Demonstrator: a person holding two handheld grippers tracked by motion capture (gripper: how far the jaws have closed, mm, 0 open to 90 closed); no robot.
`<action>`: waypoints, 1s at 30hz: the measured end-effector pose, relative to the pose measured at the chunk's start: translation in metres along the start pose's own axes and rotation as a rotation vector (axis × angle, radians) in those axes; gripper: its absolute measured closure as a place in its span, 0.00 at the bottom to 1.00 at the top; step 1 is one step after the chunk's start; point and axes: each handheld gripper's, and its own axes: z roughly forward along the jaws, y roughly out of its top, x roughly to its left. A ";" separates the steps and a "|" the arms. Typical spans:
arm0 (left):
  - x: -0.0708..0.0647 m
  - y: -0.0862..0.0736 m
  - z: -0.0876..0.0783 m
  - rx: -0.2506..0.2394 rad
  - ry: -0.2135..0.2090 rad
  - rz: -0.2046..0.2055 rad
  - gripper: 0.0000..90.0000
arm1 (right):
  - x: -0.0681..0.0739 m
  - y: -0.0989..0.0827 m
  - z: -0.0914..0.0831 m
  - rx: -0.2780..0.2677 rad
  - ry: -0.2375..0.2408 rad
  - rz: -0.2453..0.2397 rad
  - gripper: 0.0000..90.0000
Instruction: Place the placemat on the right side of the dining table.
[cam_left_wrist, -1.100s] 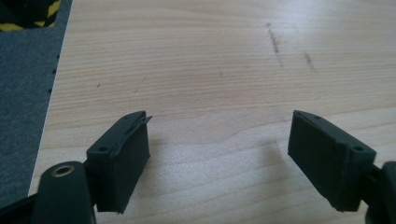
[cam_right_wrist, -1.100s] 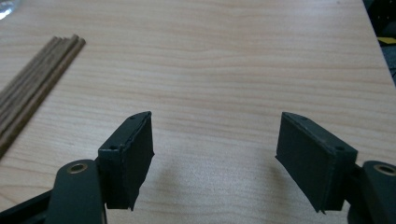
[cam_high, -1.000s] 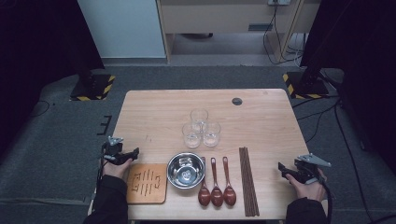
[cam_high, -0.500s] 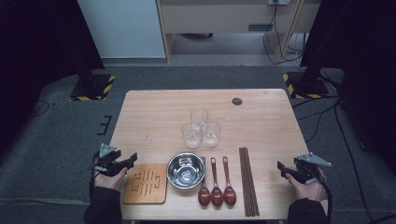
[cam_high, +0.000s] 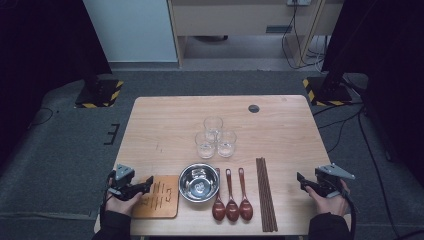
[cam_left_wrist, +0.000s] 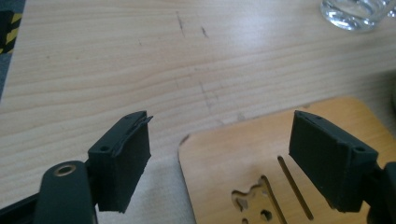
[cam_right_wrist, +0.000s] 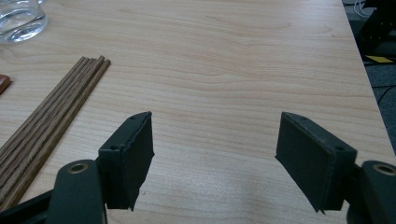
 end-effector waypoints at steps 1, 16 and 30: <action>-0.002 -0.003 0.001 0.009 0.006 0.006 0.21 | 0.001 0.000 0.000 -0.006 -0.003 -0.002 0.30; -0.009 -0.009 0.006 0.046 0.001 0.007 0.12 | 0.004 0.004 -0.001 -0.016 0.005 -0.009 0.29; -0.009 -0.012 0.016 0.066 -0.022 -0.036 0.06 | 0.004 0.005 -0.001 -0.007 -0.001 -0.005 0.27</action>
